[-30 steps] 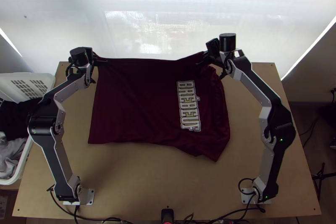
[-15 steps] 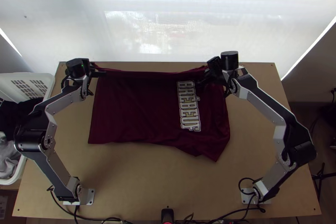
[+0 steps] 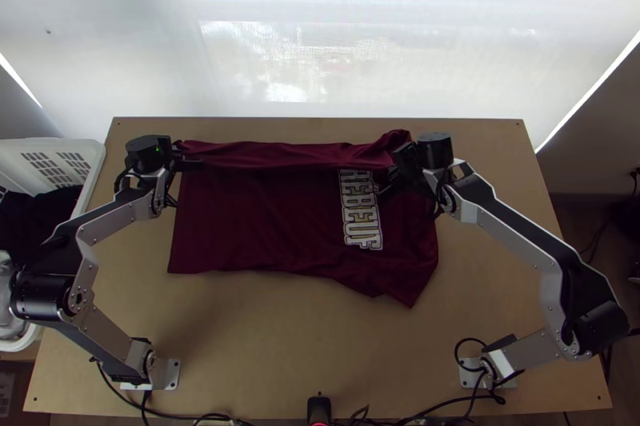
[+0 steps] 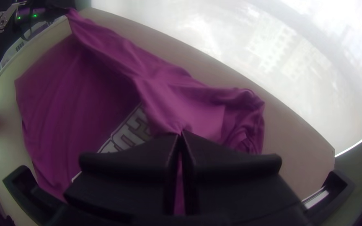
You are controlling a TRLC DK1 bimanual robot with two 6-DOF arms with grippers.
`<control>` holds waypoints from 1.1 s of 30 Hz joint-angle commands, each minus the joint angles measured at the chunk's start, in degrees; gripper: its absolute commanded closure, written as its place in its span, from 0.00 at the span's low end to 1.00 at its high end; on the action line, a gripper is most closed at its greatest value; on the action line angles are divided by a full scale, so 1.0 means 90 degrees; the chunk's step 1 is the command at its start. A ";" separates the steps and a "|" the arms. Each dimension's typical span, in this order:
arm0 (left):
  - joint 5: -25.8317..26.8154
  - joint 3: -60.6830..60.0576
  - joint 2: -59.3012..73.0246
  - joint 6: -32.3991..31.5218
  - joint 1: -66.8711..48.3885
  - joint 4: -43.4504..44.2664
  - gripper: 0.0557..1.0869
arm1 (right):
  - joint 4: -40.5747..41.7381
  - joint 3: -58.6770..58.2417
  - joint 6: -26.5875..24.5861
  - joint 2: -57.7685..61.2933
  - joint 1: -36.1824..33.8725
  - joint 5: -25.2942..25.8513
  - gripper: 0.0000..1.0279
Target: Fold the t-shirt
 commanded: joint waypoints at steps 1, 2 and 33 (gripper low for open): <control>-0.0006 -0.0605 -0.0353 -0.0047 -0.0035 0.0043 0.97 | 0.0035 -0.0663 0.0028 -0.0332 0.0157 0.0011 0.97; -0.0006 -0.0683 -0.0373 -0.0047 -0.0045 0.0053 0.97 | 0.0055 -0.0751 0.0028 -0.0362 0.0176 0.0011 0.97; -0.0036 -0.1259 0.0018 0.0060 0.0014 0.0453 0.97 | 0.0768 -0.1952 0.0038 -0.0274 0.0108 0.0031 0.97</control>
